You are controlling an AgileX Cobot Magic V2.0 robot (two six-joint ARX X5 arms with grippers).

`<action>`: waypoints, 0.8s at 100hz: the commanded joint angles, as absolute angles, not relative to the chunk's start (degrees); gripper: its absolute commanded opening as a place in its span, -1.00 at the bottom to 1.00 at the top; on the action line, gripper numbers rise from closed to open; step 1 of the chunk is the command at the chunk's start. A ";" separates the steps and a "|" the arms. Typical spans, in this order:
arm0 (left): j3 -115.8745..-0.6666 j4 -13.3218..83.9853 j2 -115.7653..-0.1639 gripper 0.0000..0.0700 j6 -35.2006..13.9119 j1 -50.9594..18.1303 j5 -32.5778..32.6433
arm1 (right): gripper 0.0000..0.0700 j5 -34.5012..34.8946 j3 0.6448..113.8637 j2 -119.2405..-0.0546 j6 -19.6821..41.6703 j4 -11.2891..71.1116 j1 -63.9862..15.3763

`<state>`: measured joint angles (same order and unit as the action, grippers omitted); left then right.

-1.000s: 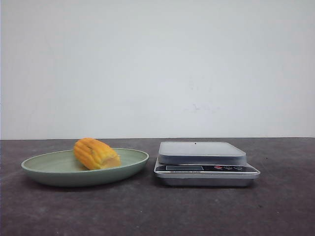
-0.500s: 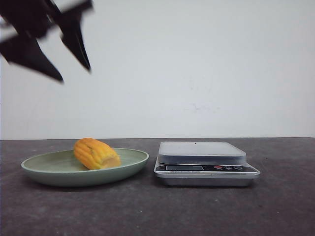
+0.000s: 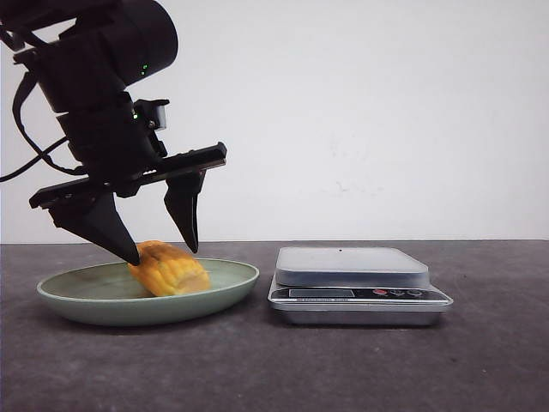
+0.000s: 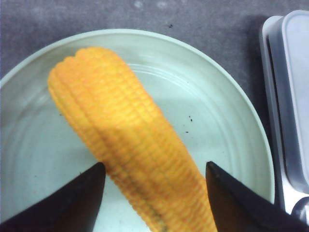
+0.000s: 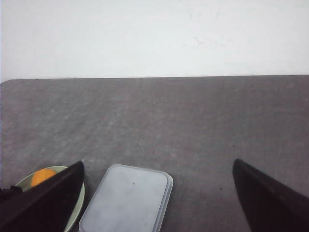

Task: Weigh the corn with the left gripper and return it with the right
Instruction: 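Lower the left gripper over the corn cob on the green plate and close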

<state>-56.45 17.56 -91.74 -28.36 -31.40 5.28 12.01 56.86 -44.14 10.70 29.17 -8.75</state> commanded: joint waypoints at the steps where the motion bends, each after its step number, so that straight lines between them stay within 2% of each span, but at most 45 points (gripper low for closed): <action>1: -57.34 16.69 -93.01 0.15 -29.21 -31.90 6.11 | 0.79 12.03 58.08 -44.36 10.04 28.67 -8.99; 38: -57.34 16.67 -95.98 0.13 -29.23 -32.01 6.68 | 0.79 12.03 58.08 -44.34 10.04 29.34 -8.99; 45: -57.34 16.27 -95.98 0.07 -29.26 -32.01 6.90 | 0.79 12.01 58.08 -44.36 10.04 29.61 -8.99; 51: -57.43 16.10 -95.94 -0.16 -29.26 -32.01 7.16 | 0.79 12.01 58.08 -44.36 10.04 29.89 -8.99; 67: -57.69 15.79 -95.48 -0.99 -28.75 -31.97 6.83 | 0.78 12.01 58.08 -44.36 10.04 30.28 -8.99; 80: -58.22 15.38 -92.66 -1.00 -26.79 -32.47 6.55 | 0.78 12.01 58.08 -44.36 10.04 30.30 -8.99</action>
